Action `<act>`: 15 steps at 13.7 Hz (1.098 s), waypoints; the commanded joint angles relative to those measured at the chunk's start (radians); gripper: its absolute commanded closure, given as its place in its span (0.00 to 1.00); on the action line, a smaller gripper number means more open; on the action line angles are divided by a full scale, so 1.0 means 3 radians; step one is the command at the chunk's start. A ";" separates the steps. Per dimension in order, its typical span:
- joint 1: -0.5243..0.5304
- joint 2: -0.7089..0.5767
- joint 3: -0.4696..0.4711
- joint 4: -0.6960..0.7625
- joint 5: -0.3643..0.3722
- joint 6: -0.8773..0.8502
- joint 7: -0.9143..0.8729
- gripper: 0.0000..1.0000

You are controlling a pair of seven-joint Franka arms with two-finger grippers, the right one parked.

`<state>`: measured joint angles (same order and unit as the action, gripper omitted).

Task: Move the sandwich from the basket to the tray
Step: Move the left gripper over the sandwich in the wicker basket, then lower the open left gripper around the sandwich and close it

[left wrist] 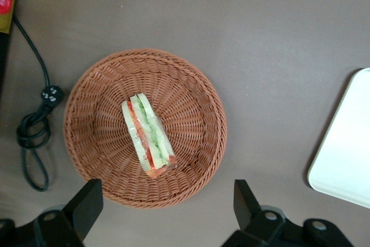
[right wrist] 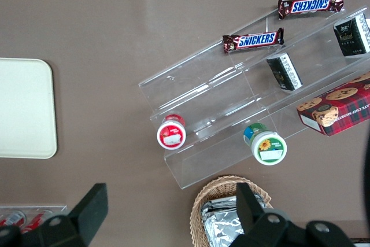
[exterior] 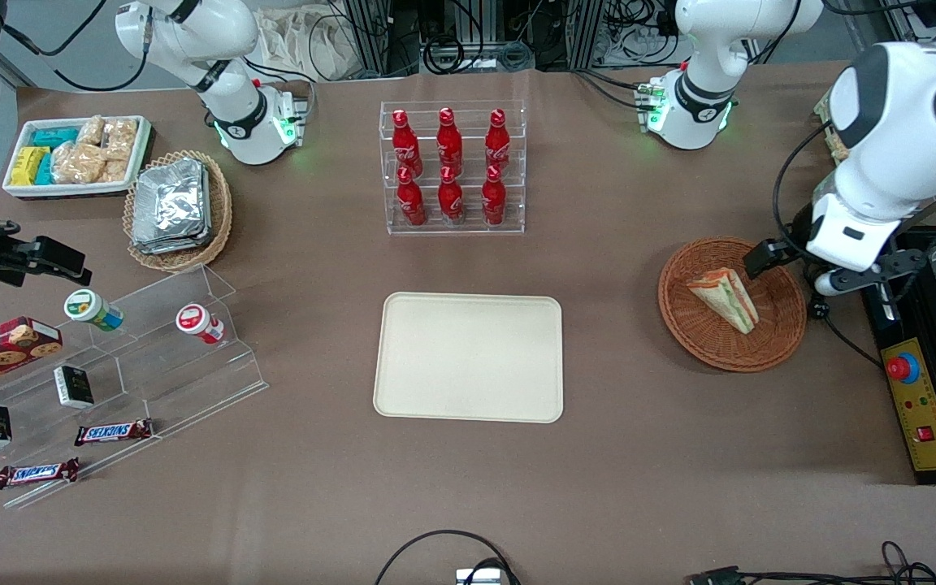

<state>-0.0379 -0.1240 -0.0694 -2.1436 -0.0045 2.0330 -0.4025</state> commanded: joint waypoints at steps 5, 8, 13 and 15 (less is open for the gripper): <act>-0.0022 -0.0205 0.0006 -0.0973 0.0056 0.1019 -0.0324 0.00; -0.0012 -0.0154 0.0006 -0.1209 0.0056 0.1383 -0.0371 0.00; 0.0014 0.0030 0.0011 -0.1465 0.0046 0.1880 -0.0386 0.00; 0.0019 0.0096 0.0016 -0.1501 0.0046 0.1977 -0.0386 0.00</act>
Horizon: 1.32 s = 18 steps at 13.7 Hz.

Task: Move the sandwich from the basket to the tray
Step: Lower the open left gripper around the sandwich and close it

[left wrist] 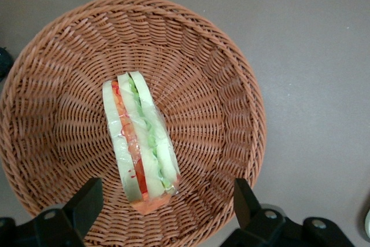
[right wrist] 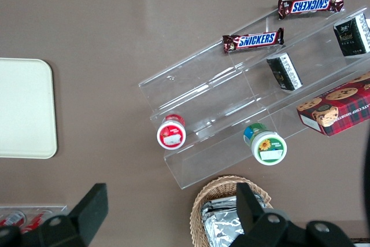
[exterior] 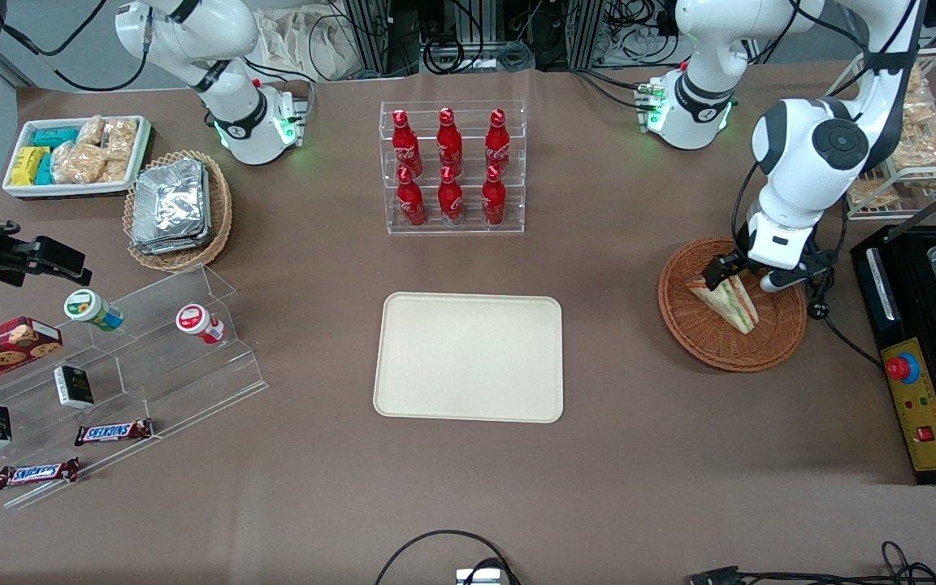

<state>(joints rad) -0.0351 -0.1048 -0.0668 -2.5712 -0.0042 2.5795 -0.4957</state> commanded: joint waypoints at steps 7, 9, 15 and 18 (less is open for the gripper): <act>0.0010 0.0380 0.0044 -0.0193 0.0029 0.0692 -0.0178 0.00; 0.0010 0.0436 0.0044 -0.0229 0.0029 0.0805 -0.0178 0.00; 0.0005 0.0518 0.0044 -0.0219 0.0060 0.0820 -0.0117 0.54; 0.0010 0.0559 0.0049 -0.0219 0.0376 0.0815 -0.0112 0.68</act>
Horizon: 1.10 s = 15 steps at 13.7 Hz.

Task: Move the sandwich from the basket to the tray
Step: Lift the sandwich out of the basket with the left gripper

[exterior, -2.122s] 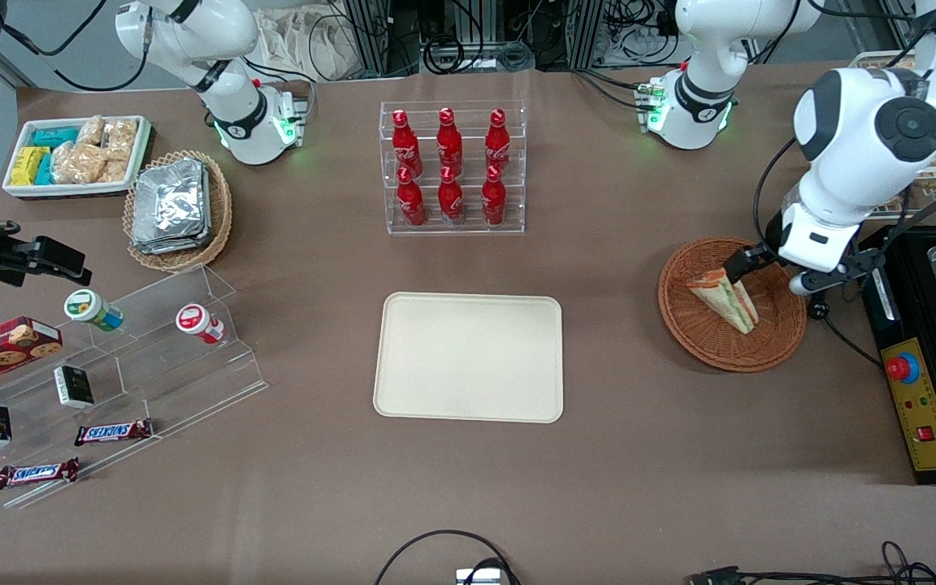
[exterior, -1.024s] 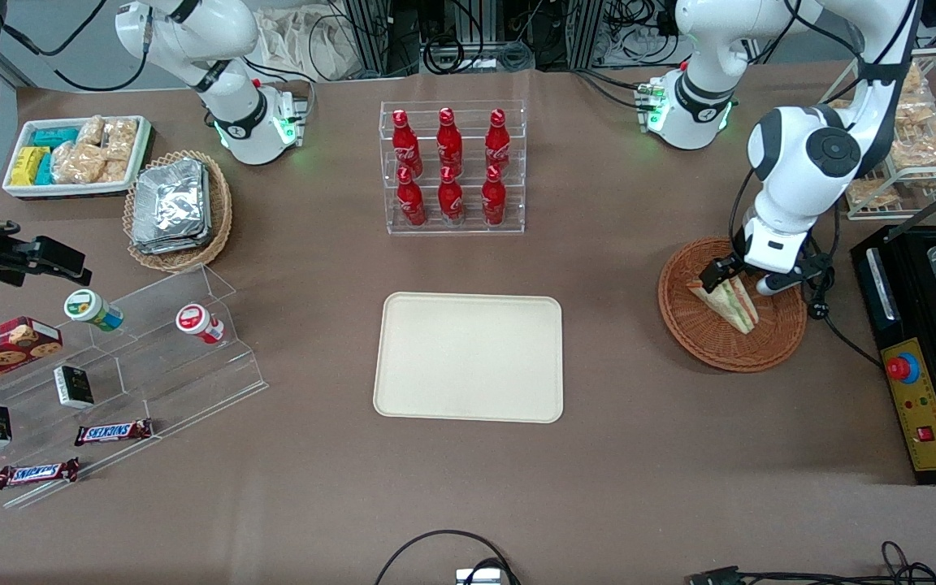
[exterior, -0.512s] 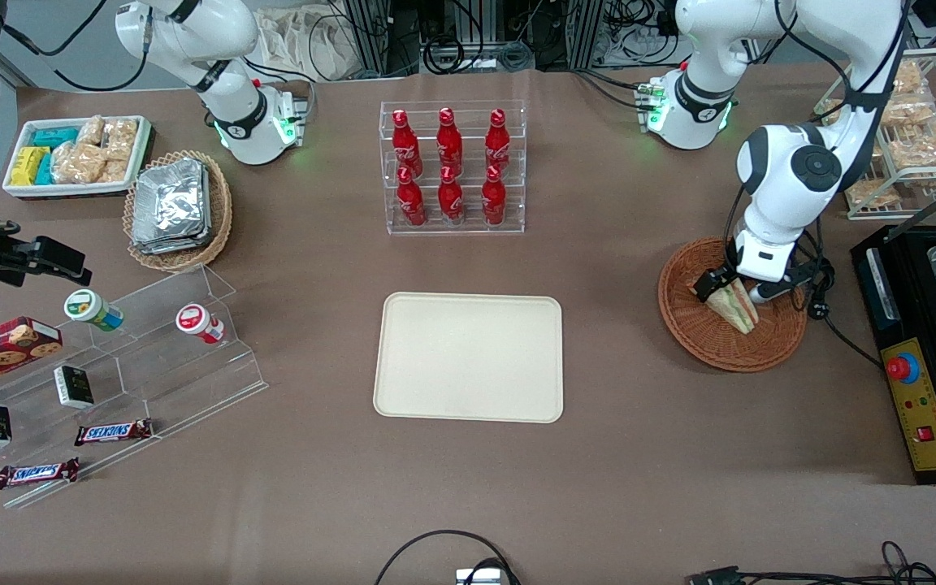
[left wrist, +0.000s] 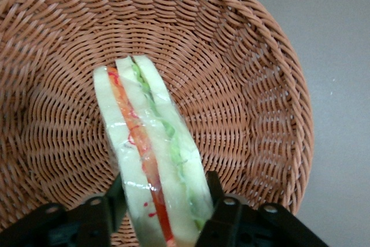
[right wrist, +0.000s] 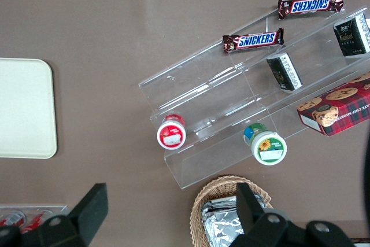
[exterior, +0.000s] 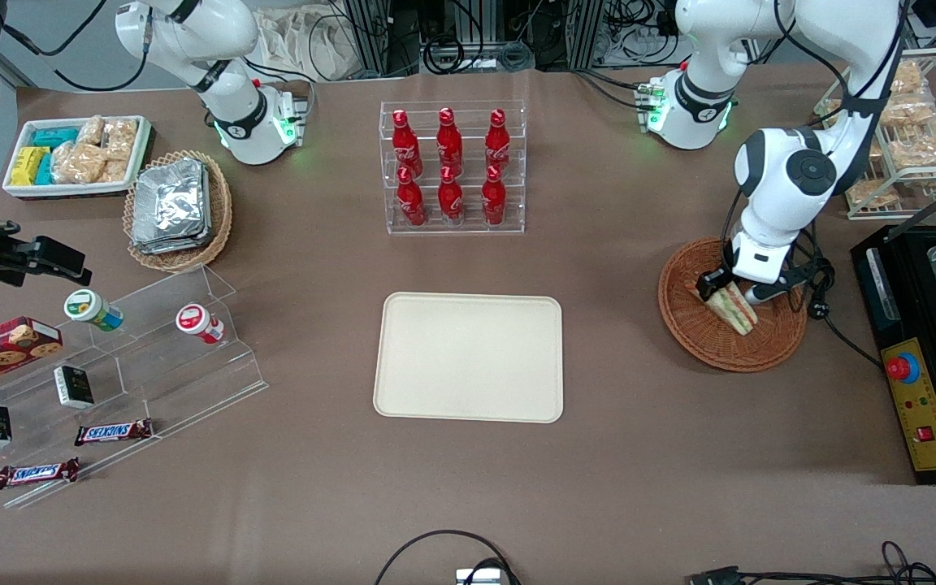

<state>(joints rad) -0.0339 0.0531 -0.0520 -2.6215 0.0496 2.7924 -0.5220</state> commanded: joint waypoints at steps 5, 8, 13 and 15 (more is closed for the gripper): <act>-0.0005 -0.0110 -0.0005 -0.0006 0.0274 -0.0209 0.0093 0.74; -0.0015 -0.0371 -0.0026 0.0152 0.0458 -0.0757 0.0272 0.74; -0.0040 -0.0515 -0.0281 0.0638 0.0443 -0.1341 0.0451 0.74; -0.0046 -0.0464 -0.0465 0.0914 0.0387 -0.1530 0.0462 0.74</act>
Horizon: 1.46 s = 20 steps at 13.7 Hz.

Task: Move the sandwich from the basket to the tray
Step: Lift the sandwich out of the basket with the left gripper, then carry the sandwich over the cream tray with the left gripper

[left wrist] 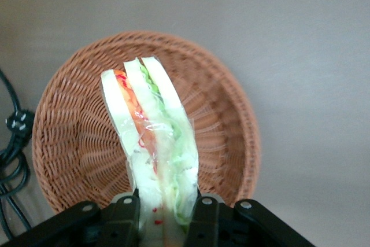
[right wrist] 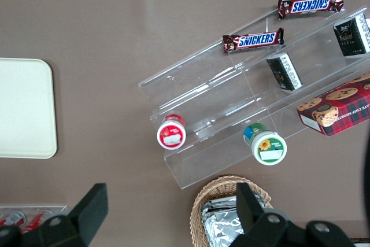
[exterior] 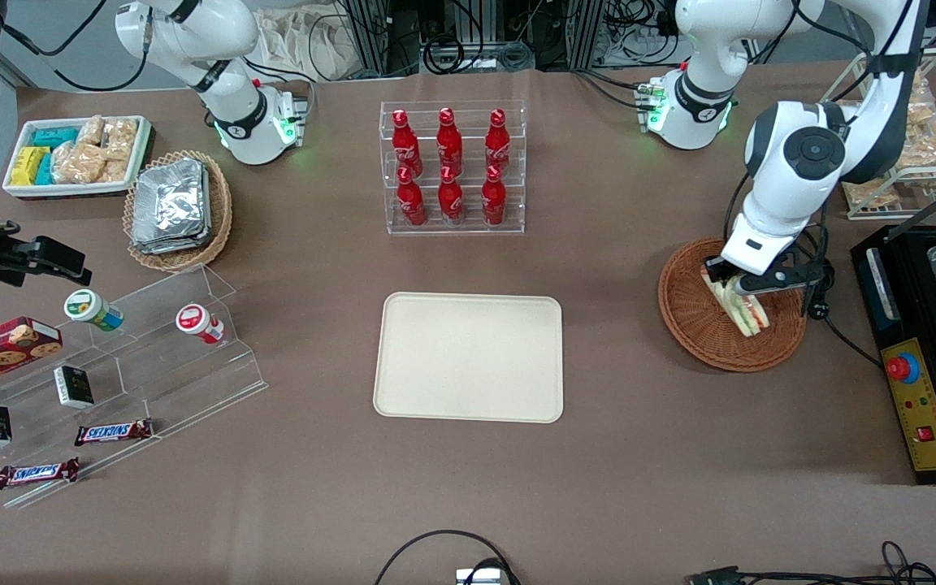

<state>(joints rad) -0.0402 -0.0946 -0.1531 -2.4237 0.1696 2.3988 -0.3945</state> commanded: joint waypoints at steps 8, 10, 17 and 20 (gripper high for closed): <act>-0.0024 0.0376 -0.0701 0.0863 -0.0397 -0.0285 0.0231 0.74; -0.0024 0.0525 -0.0849 0.1022 -0.0483 -0.0280 0.0241 0.75; -0.0024 0.1010 -0.1116 0.1355 -0.0494 -0.0250 0.0231 0.77; -0.0024 0.1205 -0.1213 0.1442 -0.0560 -0.0199 0.0216 0.72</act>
<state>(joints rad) -0.0479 0.2142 -0.5024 -2.0384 0.0187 2.3410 -0.3430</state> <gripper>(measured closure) 0.744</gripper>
